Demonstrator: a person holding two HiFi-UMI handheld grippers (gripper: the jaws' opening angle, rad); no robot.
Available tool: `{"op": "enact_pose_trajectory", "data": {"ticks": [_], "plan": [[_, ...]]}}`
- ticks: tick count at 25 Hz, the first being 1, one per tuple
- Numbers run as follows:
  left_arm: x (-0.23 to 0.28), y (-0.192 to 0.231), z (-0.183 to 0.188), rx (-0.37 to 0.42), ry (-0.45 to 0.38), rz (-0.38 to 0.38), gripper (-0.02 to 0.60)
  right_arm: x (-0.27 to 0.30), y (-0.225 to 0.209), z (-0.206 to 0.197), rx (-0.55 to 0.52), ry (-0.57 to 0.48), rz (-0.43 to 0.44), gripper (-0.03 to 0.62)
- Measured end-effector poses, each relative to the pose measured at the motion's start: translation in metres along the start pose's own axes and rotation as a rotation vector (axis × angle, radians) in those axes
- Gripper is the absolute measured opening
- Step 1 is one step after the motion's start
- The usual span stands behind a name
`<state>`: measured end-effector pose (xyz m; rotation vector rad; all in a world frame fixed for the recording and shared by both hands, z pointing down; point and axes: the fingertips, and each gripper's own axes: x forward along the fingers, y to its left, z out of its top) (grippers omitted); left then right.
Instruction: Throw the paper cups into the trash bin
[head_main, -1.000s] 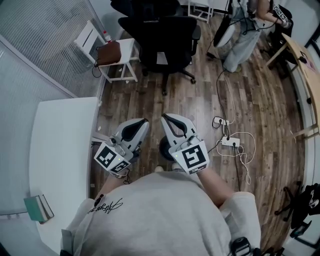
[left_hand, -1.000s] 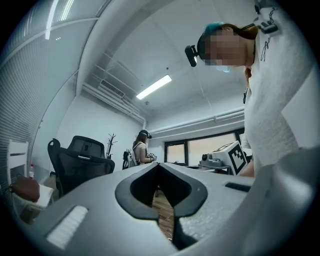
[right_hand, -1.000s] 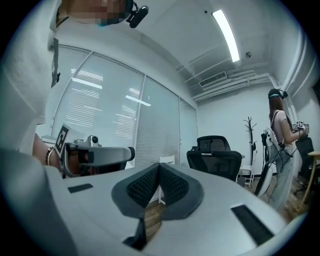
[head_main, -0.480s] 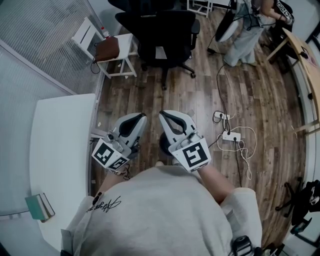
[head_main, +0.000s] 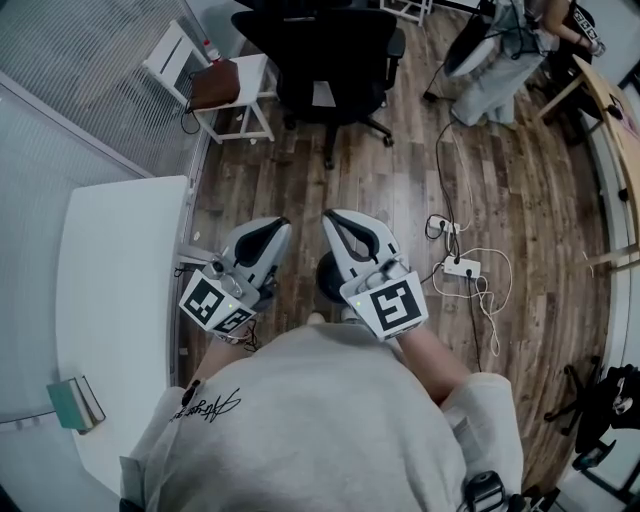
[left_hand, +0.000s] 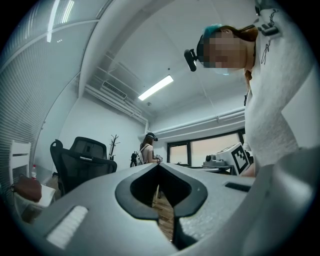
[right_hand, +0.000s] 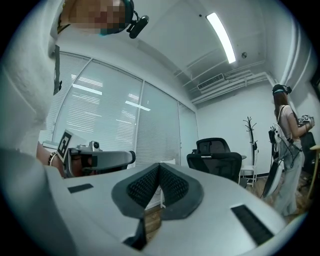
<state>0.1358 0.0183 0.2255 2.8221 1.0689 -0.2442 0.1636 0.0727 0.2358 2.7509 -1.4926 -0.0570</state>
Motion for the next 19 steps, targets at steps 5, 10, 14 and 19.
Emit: {"op": "enact_pose_trajectory", "data": {"ticks": [5,10,14,19], "plan": [[0.003,-0.002,-0.003,-0.004,-0.003,0.002,0.003,-0.002,-0.003,-0.003,0.001,0.002,0.001,0.009],[0.005,-0.003,-0.003,-0.006,-0.005,0.003,0.003,-0.003,-0.003,-0.002,-0.001,0.003,0.005,0.009],[0.009,-0.004,-0.005,-0.007,-0.005,0.005,0.003,-0.003,-0.007,-0.003,0.002,0.004,0.005,0.009],[0.011,-0.005,-0.007,-0.014,-0.009,0.014,0.003,-0.004,-0.007,-0.006,0.002,0.012,0.013,0.009]]}}
